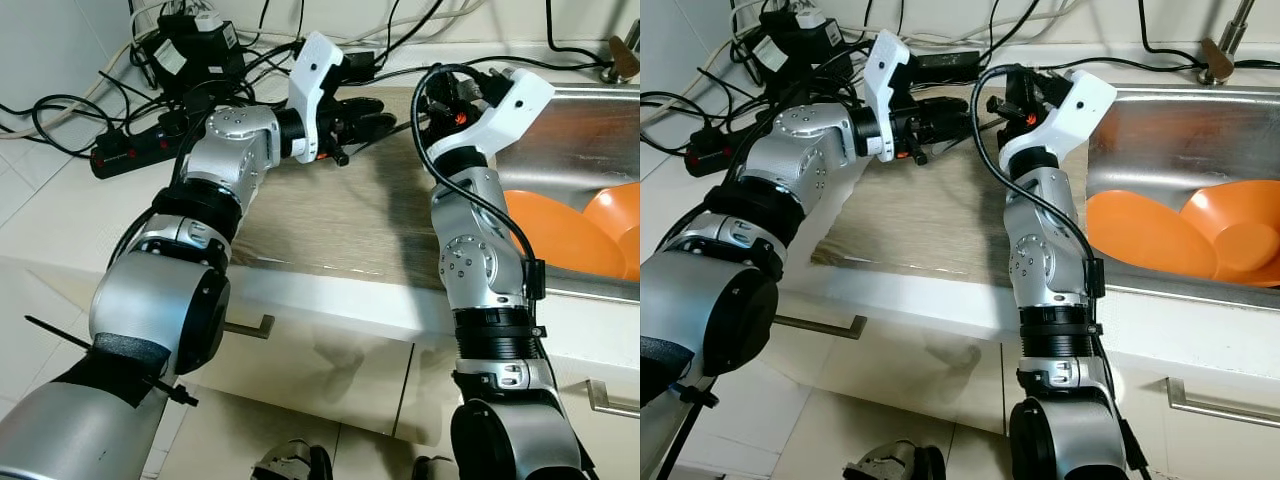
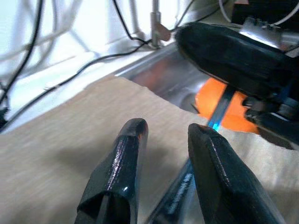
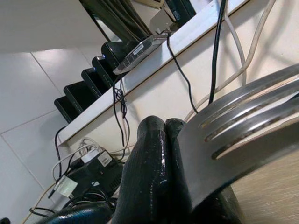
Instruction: Kitchen organization
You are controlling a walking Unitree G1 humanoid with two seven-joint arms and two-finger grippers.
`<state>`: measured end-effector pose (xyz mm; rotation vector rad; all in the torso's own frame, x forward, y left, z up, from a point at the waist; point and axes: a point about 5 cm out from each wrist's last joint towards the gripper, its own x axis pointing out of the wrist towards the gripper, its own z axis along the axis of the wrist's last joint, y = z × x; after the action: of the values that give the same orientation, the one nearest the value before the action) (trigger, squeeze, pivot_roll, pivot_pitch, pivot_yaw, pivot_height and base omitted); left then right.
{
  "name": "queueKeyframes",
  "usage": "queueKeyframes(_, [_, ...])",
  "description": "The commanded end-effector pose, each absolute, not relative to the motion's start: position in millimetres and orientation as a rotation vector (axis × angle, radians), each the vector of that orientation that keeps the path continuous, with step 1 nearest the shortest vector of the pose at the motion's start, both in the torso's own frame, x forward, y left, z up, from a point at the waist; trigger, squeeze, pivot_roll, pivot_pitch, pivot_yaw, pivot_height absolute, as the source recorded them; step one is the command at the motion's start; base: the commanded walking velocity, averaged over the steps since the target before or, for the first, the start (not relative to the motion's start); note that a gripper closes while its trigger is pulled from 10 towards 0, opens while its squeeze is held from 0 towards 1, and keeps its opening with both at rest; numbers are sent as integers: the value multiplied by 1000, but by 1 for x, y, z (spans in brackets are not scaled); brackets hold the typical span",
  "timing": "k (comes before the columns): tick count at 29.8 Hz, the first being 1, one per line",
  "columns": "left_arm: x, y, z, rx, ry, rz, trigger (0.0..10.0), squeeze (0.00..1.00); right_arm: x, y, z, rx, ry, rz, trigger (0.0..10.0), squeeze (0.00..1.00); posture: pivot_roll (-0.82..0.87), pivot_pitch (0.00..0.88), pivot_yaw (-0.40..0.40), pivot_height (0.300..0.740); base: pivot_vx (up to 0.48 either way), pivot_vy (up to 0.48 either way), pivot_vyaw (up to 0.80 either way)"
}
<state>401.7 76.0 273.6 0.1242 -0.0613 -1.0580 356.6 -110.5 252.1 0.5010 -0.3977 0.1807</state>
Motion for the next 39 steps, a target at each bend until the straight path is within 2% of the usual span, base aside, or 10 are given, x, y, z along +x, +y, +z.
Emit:
queueKeyframes(1, [406,89,289,126,-108,-991,10000,0,357,-113,248,484,-392,158,0,0,-20,64,180,732,0,0,0])
queueKeyframes(7, [410,110,302,59,-173,-866,10000,0,357,-123,246,449,-396,129,0,0,-21,55,179,732,0,0,0])
queueKeyframes(14, [412,135,289,-21,-166,-717,10000,0,356,-134,241,413,-389,92,0,0,-10,44,169,732,0,0,0])
queueKeyframes(27, [395,131,251,-89,-102,-723,10000,0,360,-167,258,279,-478,-19,0,0,-4,21,144,732,0,0,0])
queueKeyframes(32, [384,125,240,-112,-76,-734,10000,0,362,-200,262,167,-508,-133,0,0,-7,16,142,732,0,0,0])
queueKeyframes(35, [383,124,240,-118,-74,-736,10000,0,362,-205,261,153,-508,-153,0,0,-8,11,141,732,0,0,0])
queueKeyframes(36, [381,124,240,-122,-72,-737,10000,0,361,-219,261,108,-514,-197,0,0,-10,10,142,732,0,0,0])
queueKeyframes(39, [379,124,240,-127,-71,-734,10000,0,361,-228,261,84,-516,-227,0,0,-11,11,142,732,0,0,0])
